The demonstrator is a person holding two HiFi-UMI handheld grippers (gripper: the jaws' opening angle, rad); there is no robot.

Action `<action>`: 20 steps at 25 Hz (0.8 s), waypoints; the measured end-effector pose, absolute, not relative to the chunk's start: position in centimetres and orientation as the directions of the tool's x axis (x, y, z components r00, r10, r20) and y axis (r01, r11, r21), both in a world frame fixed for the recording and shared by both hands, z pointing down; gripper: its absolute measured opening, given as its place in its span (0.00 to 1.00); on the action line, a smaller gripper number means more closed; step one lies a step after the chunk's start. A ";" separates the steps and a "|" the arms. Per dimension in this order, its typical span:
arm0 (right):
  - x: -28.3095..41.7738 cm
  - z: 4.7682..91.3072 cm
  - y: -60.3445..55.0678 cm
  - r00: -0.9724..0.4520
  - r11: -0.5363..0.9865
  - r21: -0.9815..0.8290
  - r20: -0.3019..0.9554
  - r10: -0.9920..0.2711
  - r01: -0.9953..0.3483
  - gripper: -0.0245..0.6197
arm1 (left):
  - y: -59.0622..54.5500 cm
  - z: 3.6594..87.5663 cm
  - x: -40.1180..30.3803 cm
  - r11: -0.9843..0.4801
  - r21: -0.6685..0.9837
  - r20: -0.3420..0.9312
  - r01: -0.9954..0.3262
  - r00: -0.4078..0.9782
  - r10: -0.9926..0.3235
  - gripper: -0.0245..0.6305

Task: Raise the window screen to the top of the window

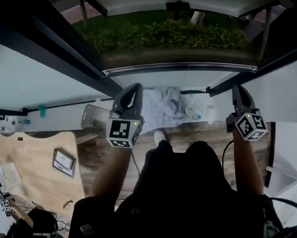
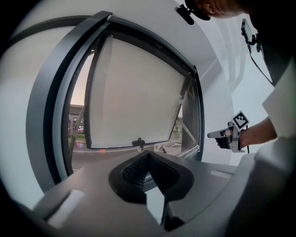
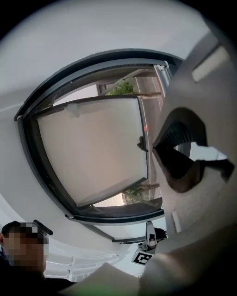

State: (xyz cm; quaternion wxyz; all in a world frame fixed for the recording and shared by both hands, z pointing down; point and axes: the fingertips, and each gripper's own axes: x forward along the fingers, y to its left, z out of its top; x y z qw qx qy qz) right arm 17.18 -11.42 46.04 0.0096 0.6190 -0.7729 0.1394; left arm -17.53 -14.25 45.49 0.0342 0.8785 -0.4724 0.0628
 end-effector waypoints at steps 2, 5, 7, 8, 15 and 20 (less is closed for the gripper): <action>17.0 45.5 -12.3 -0.213 0.182 -0.175 0.183 -0.960 -0.968 0.04 | -16.0 46.4 -17.3 -0.579 -0.027 0.157 -0.815 0.568 -0.807 0.05; 16.8 45.8 -13.3 -0.199 0.174 -0.137 0.205 -0.958 -0.975 0.04 | -17.8 47.5 -16.5 -0.611 -0.032 0.177 -0.791 0.597 -0.783 0.05; 16.6 46.2 -13.5 -0.202 0.179 -0.122 0.219 -0.954 -0.976 0.04 | -18.4 47.7 -15.7 -0.622 -0.012 0.171 -0.783 0.611 -0.773 0.05; 16.5 46.5 -13.6 -0.205 0.182 -0.117 0.224 -0.953 -0.976 0.04 | -18.6 47.8 -15.4 -0.624 -0.005 0.171 -0.782 0.614 -0.771 0.05; 16.8 48.5 -15.8 -0.236 0.213 -0.120 0.240 -0.942 -0.970 0.04 | -20.1 48.8 -13.3 -0.619 -0.059 0.177 -0.783 0.602 -0.778 0.05; 17.6 50.0 -17.0 -0.278 0.257 -0.112 0.265 -0.923 -0.960 0.04 | -21.1 49.5 -11.6 -0.602 -0.107 0.201 -0.791 0.576 -0.792 0.05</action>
